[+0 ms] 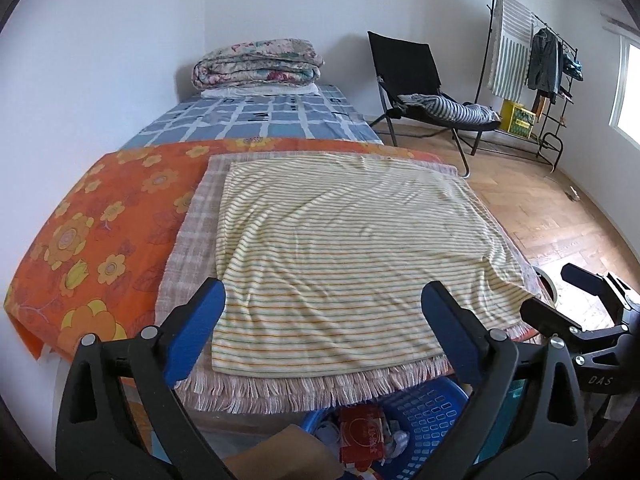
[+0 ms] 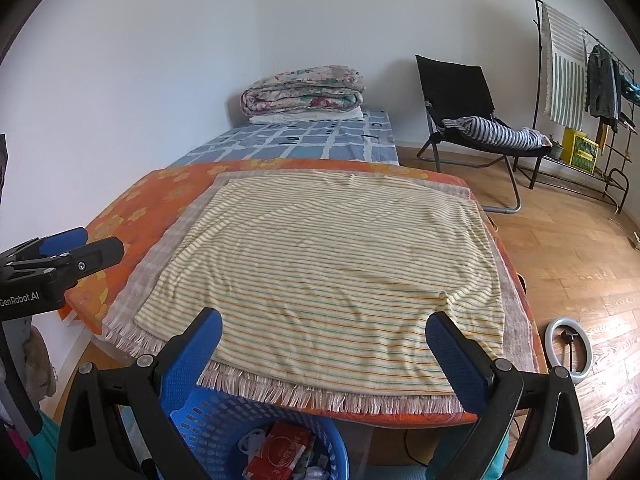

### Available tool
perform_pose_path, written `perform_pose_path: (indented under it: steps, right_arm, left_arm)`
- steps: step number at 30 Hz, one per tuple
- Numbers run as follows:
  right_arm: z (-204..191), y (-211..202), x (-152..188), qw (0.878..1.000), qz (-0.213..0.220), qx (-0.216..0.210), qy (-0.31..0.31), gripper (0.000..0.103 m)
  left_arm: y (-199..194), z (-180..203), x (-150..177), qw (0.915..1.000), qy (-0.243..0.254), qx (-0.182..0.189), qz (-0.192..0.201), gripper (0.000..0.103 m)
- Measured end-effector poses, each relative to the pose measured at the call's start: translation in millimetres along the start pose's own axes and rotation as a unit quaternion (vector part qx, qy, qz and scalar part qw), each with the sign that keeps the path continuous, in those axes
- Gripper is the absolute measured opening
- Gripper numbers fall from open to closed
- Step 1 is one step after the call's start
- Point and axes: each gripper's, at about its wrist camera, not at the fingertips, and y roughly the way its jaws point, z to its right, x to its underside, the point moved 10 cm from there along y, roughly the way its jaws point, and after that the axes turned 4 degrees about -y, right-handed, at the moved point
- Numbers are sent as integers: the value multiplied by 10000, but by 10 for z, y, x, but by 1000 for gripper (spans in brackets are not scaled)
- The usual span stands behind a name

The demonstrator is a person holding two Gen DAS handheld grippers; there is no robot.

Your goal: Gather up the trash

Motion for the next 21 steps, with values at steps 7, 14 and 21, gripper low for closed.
perform_pose_path:
  steps: [7,14,21]
  right_arm:
    - [21,-24,-34,10000,67,65,18,103]
    - [12,-41,-49,9999,101,113,-38,103]
    - [18,-51,-73,9997,138,172,-56,103]
  left_arm:
    - [2,-16,13,10000,-7,-85,-18,102]
    - [3,-36,38,9999,-77,-38,-68,102]
    - [3,-45,38,9999,-77,-39,-60,102]
